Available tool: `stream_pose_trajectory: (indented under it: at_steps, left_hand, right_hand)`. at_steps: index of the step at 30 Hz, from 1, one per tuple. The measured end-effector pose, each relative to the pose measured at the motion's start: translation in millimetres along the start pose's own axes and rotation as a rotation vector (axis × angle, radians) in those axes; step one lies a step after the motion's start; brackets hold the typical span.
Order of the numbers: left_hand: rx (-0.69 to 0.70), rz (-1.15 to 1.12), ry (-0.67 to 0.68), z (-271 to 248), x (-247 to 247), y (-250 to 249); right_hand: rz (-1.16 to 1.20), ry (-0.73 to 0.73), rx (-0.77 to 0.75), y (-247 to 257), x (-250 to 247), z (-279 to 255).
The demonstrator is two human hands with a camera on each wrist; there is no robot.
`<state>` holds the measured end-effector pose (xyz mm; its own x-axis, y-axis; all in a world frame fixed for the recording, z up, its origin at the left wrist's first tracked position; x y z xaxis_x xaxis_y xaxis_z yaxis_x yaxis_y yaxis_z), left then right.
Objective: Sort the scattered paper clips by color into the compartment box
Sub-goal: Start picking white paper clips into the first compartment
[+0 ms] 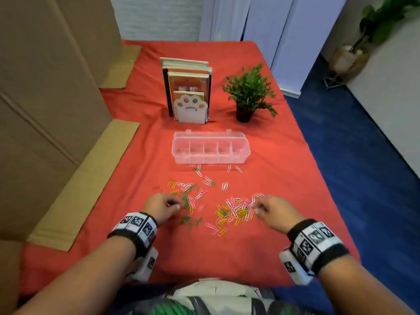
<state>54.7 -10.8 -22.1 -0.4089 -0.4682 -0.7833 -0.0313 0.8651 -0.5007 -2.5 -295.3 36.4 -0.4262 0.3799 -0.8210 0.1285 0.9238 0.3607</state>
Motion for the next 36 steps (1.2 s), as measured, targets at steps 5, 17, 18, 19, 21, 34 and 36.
stream_pose_trajectory:
  at_steps: [5,17,18,19,21,34,36]
  left_hand:
    - [-0.047,0.081,-0.059,28.8,11.1,4.4]
    - [0.118,0.197,-0.083,101.5,14.7,-27.5]
    - [0.142,0.211,-0.066,106.6,16.1,-31.0]
    - [0.166,0.229,-0.048,111.5,17.9,-34.7]
    - [0.193,0.260,-0.014,121.3,21.3,-39.1]
    - [0.221,0.424,0.068,139.4,22.1,-46.9]
    - [0.190,0.292,0.035,137.6,19.0,-41.7]
  right_hand:
    - [0.045,-0.096,0.036,14.6,19.3,46.7]
    - [-0.008,-0.118,0.278,22.2,46.0,137.0]
    - [-0.013,-0.116,0.279,23.1,46.6,141.4]
    - [-0.016,-0.112,0.274,24.7,47.1,145.4]
    - [-0.028,-0.109,0.258,28.7,48.2,151.7]
    - [-0.218,-0.031,0.190,47.2,56.5,159.2]
    - [-0.123,-0.018,0.265,37.3,53.7,159.4]
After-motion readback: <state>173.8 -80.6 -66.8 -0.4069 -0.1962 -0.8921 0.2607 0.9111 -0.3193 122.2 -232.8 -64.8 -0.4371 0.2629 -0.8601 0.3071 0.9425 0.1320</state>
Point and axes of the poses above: each hand's wrist, its own z-axis towards the middle knuckle, its own x-axis out of the palm, y = z × x, the point moved 6 cm from there along z, towards the middle knuckle, and after that the axes turned 2 degrees about z, right-handed, at the moved point
